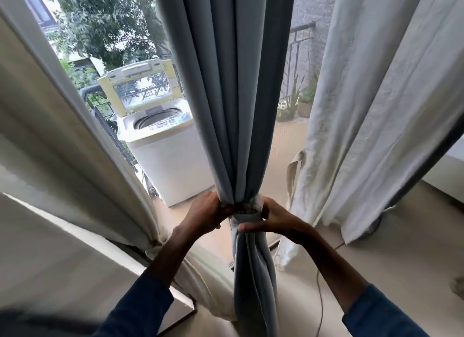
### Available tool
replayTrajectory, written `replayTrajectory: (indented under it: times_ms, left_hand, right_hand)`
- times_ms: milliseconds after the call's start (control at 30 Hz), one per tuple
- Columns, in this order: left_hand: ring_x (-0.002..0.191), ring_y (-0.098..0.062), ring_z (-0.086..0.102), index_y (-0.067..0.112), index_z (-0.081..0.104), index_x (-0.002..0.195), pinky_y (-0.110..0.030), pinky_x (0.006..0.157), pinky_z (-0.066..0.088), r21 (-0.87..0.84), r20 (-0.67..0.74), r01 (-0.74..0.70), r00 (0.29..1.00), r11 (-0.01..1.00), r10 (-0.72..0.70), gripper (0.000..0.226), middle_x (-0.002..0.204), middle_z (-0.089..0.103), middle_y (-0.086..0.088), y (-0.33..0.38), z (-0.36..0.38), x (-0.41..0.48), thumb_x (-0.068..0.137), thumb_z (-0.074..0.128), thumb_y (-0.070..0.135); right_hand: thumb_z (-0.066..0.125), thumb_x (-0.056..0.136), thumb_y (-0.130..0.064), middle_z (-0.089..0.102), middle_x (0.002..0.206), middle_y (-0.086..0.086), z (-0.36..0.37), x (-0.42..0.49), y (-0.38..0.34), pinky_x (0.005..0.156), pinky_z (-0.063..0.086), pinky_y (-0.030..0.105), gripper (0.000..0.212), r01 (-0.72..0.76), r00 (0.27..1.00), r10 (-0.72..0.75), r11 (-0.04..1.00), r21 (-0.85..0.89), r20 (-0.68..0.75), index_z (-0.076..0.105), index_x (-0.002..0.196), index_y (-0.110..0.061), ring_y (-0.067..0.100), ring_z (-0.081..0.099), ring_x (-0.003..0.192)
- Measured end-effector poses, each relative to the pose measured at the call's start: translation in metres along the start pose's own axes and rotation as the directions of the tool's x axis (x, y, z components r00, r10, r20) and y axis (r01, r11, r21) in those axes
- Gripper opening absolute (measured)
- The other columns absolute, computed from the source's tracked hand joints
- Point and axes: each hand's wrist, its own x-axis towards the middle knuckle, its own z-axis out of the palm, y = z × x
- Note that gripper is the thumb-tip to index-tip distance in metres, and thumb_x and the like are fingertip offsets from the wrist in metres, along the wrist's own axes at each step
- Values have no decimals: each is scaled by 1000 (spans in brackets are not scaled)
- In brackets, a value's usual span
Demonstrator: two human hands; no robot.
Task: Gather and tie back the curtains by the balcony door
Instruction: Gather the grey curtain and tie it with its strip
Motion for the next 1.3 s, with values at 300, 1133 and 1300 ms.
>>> replayTrajectory:
  times_ms: [300,1133,1300]
  left_hand:
    - [35,-15,59,16,69,66,-22,39,45,-239,22,22,1000,971,-18,44,49,66,-1,8,-2,-5,92,63,51]
    - [62,-18,64,28,58,102,-36,58,51,96,-305,-137,939,986,160,14,71,67,3,44,0,-36,92,56,38]
    - [80,-9,64,10,60,128,-9,72,52,-110,-156,-357,928,928,339,46,99,68,2,22,-1,-29,85,75,15]
  right_hand:
    - [87,79,-36,74,79,-14,18,8,10,65,51,22,25,64,880,-217,936,-346,-424,73,89,-18,1,70,77]
    - [76,60,-62,76,81,-7,20,43,11,67,50,26,58,-197,739,-109,909,-368,-665,61,99,-23,13,72,80]
    - [64,75,-46,77,87,-1,17,44,17,70,56,36,44,-203,730,-148,885,-419,-667,61,113,-22,26,75,85]
